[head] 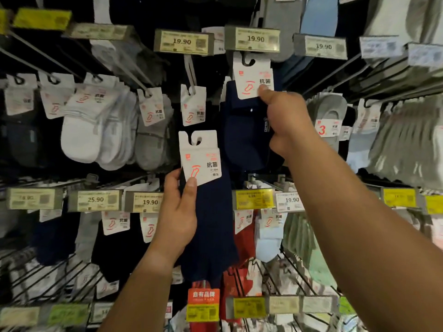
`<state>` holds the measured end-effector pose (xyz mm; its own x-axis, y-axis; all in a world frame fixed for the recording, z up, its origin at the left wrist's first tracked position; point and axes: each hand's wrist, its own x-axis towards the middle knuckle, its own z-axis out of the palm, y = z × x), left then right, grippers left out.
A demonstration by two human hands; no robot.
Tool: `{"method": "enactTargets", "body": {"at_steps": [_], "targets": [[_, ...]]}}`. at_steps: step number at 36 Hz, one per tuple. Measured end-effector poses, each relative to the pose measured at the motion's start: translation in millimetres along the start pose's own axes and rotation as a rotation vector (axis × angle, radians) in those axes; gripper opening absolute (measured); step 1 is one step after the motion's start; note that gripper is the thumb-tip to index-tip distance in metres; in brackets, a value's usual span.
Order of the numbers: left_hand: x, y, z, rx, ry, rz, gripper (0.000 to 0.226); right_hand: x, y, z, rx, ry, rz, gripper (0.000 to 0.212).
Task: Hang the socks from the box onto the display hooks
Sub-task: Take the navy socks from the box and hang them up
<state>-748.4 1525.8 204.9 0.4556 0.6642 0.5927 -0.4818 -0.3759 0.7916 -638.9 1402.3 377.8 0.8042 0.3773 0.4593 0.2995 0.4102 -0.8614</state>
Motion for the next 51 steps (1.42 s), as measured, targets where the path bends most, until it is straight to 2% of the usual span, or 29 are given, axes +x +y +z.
{"method": "enactTargets", "body": {"at_steps": [4, 10, 16, 22, 26, 29, 30, 33, 38, 40, 45, 51], "targets": [[2.4, -2.6, 0.9, -0.007, -0.013, -0.002, 0.018, 11.4, -1.0, 2.5, -0.033, 0.011, -0.020, 0.025], [5.6, -4.4, -2.9, -0.004, -0.030, -0.004, 0.024, 28.2, 1.9, 4.8, -0.044, 0.038, -0.019, 0.027], [2.4, -3.0, -6.4, -0.033, -0.069, -0.018, 0.021, 65.1, 25.2, 12.8, -0.184, 0.055, 0.058, 0.020], [0.5, -3.1, -11.8, -0.088, -0.086, -0.049, 0.038, 106.4, 51.4, 17.8, -0.332, 0.099, 0.096, 0.045], [1.1, -4.2, -14.2, -0.094, -0.075, -0.065, 0.033, 92.4, 47.9, 21.4, -0.465, 0.148, 0.034, 0.040], [1.7, -4.3, -12.7, -0.102, -0.072, -0.081, 0.031, 75.4, 43.7, 13.1, -0.634, 0.244, -0.077, 0.058], [1.7, -3.9, -11.6, -0.114, -0.068, -0.086, 0.030, 61.4, 44.0, 9.6, -0.656, 0.281, -0.150, 0.057], [3.0, -5.1, -7.8, -0.137, -0.071, -0.090, 0.030, -13.1, 61.6, 1.9, -0.526, 0.239, -0.275, 0.034], [2.8, -4.2, 2.2, -0.149, -0.067, -0.036, 0.047, -98.7, 118.5, 10.3, -0.398, 0.042, -0.119, 0.036], [1.7, -1.3, 5.4, -0.176, -0.050, -0.046, 0.048, -102.1, 128.7, 13.6, -0.404, 0.040, -0.086, 0.028], [4.2, 5.3, 8.9, -0.215, 0.020, -0.093, 0.016, -93.5, 129.0, 11.1, -0.289, 0.023, -0.057, 0.011], [13.4, 2.1, 1.8, -0.123, 0.096, -0.064, 0.017, -68.4, 120.6, -6.6, -0.113, 0.083, 0.035, 0.010]]}}
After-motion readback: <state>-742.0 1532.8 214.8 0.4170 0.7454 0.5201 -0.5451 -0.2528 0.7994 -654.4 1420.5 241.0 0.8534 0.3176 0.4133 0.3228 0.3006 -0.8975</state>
